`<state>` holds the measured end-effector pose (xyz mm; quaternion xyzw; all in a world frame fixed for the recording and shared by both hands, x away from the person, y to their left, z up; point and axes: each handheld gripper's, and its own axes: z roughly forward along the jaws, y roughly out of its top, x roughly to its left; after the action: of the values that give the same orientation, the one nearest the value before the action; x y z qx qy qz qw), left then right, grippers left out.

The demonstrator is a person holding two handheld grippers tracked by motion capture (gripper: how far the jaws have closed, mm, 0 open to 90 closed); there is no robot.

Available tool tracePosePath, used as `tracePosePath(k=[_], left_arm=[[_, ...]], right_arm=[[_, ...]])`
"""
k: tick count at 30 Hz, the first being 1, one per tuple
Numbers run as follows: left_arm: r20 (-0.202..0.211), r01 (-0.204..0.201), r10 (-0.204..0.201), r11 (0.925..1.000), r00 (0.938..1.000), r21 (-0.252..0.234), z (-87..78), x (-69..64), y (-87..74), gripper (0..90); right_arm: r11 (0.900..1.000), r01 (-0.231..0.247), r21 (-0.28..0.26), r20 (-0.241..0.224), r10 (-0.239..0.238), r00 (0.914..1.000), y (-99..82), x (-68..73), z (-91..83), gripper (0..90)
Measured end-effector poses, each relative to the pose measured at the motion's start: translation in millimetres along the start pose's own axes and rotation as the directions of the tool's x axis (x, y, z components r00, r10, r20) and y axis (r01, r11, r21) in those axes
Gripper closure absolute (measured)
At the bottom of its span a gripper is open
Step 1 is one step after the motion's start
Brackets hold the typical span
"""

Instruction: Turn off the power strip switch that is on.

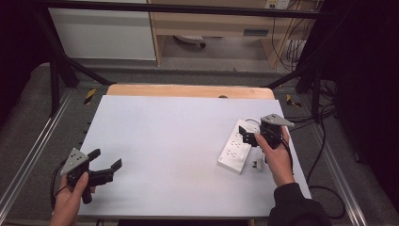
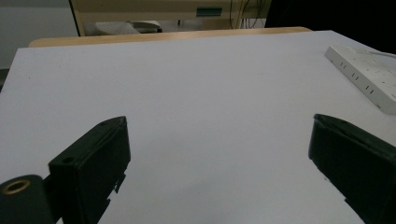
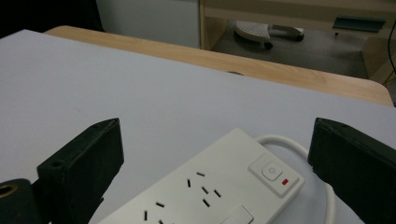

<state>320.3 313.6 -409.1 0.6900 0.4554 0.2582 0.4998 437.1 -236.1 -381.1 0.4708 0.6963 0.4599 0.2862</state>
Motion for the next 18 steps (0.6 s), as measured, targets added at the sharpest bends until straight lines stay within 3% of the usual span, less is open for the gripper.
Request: tracePosePath(k=[9,18], left_arm=[[0.004,0.004,-0.004,1.0,1.0,0.002,-2.0,-2.2,-0.4,5.5],[0.01,0.013,-0.013,0.9999,0.9999,0.006,-9.6,-1.7,-3.6,5.3]], right_arm=[[0.9987,0.018,-0.049,0.01,-0.017,0.9998,20.6,-3.7,-18.0,5.6],[0.9962,0.032,-0.081,0.026,-0.03,0.9992,25.3,-10.2,-34.2,2.4]])
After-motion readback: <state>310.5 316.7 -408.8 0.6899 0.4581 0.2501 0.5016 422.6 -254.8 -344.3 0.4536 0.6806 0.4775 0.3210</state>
